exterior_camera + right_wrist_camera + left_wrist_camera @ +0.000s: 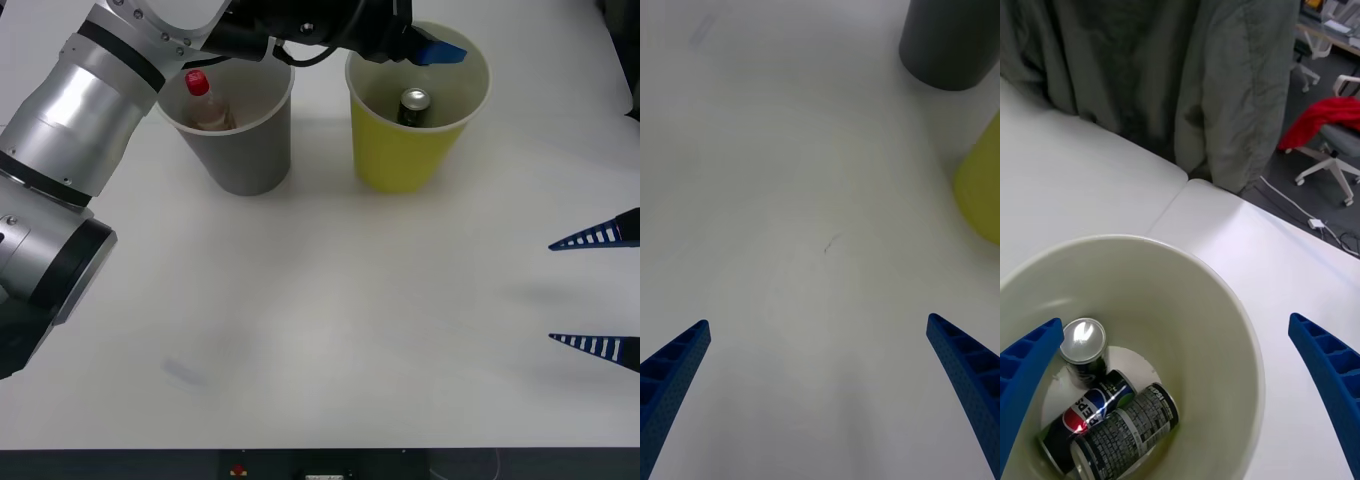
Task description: Put the can into the green bin and the plastic bottle into the gray bin
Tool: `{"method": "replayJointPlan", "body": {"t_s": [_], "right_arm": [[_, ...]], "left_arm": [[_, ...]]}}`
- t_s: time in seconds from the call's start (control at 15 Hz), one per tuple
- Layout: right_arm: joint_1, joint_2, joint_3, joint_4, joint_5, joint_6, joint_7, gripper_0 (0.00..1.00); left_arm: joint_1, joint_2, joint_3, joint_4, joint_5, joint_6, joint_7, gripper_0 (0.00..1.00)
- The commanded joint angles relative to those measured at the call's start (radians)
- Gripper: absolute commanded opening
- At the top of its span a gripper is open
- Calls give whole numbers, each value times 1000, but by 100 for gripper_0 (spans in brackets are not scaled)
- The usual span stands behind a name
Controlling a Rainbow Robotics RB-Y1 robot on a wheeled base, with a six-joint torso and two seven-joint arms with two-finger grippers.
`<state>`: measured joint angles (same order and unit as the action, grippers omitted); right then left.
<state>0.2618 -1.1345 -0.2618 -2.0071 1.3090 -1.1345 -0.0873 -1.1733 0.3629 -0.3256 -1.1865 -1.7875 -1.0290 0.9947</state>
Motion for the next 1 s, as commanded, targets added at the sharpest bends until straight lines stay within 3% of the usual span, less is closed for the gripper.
{"method": "replayJointPlan", "body": {"t_s": [0.07, 0.47, 1.0], "right_arm": [[0, 0, 0, 0, 0, 0, 0, 100], [0, 0, 0, 0, 0, 0, 0, 100], [0, 0, 0, 0, 0, 0, 0, 100]], "left_arm": [[130, 99, 5, -154, 152, -17, -99, 100], [356, 268, 125, -398, 338, -198, -266, 100], [644, 493, 184, -660, 454, -215, -335, 100]]}}
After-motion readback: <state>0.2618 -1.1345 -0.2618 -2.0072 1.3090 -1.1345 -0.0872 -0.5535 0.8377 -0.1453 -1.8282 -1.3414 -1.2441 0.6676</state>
